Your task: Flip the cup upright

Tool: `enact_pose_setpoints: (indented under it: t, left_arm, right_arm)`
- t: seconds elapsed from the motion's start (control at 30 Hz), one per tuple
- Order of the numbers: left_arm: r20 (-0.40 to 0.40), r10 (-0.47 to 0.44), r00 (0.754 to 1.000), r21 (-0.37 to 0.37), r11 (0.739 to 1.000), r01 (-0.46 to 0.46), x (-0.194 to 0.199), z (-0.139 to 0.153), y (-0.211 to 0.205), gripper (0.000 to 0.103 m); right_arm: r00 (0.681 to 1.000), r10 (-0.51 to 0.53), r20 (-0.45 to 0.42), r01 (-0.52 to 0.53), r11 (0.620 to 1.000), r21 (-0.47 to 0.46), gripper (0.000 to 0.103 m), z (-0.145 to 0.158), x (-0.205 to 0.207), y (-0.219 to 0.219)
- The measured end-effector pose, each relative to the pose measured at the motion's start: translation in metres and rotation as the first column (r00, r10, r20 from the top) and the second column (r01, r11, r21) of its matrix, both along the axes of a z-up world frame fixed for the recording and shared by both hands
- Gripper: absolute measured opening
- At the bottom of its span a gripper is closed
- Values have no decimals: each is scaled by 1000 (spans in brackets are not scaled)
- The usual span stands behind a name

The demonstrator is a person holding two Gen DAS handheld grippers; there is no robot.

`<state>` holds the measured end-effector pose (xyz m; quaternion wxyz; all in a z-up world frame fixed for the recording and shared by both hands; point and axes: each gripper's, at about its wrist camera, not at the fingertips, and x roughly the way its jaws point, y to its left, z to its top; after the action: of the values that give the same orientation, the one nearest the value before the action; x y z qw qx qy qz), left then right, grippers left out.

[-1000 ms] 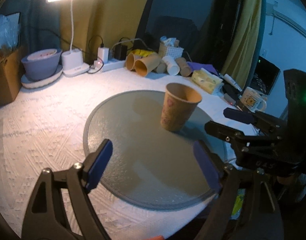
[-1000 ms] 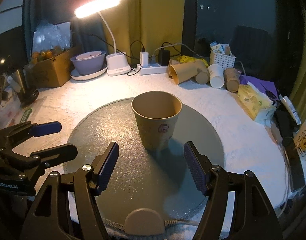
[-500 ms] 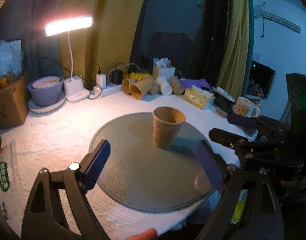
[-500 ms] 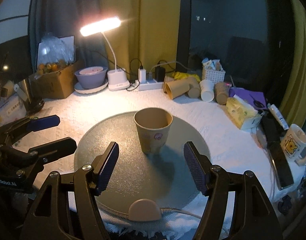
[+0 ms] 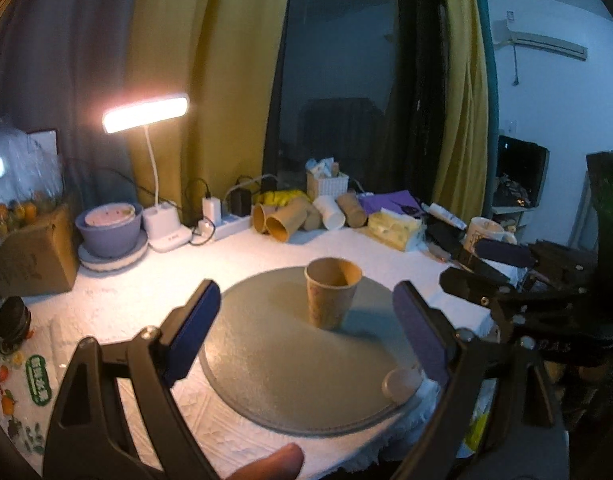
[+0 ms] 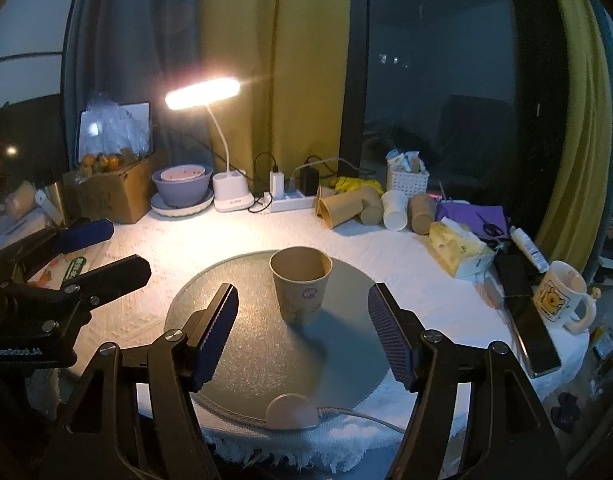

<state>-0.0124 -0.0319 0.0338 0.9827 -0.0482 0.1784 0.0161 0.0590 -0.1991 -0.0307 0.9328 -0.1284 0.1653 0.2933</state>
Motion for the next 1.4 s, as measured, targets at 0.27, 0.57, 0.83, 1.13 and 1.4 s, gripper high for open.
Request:
enact_pose_setpoints:
  t: [0.27,0.57,0.83,1.13,1.4]
  left_arm:
    - [94,-19,995,35,999,15,-19,22,-9,90]
    - [141,21,990,-19,1000,-18,-31,35,2,90]
    - [148,22,989,-22,1000,-19,-35,37,3,90]
    - [151,16,988,-25,1000,-12,-35,38,3,90]
    - [153,16,988,-25,1000,-13,-35,37,2,90]
  right_arm:
    - [999,-23,46,22,999,27,72,16,-16,-12]
    - [995,-33,90,29,999,46,73,29,-27,-21]
    - [996,-44,75,40,998,58,73,28,-24,-26]
    - [998,-21,62,17,998,58,73,26,-25,-24]
    - [998,-21,62,17,998,58,73,26,-26,-23]
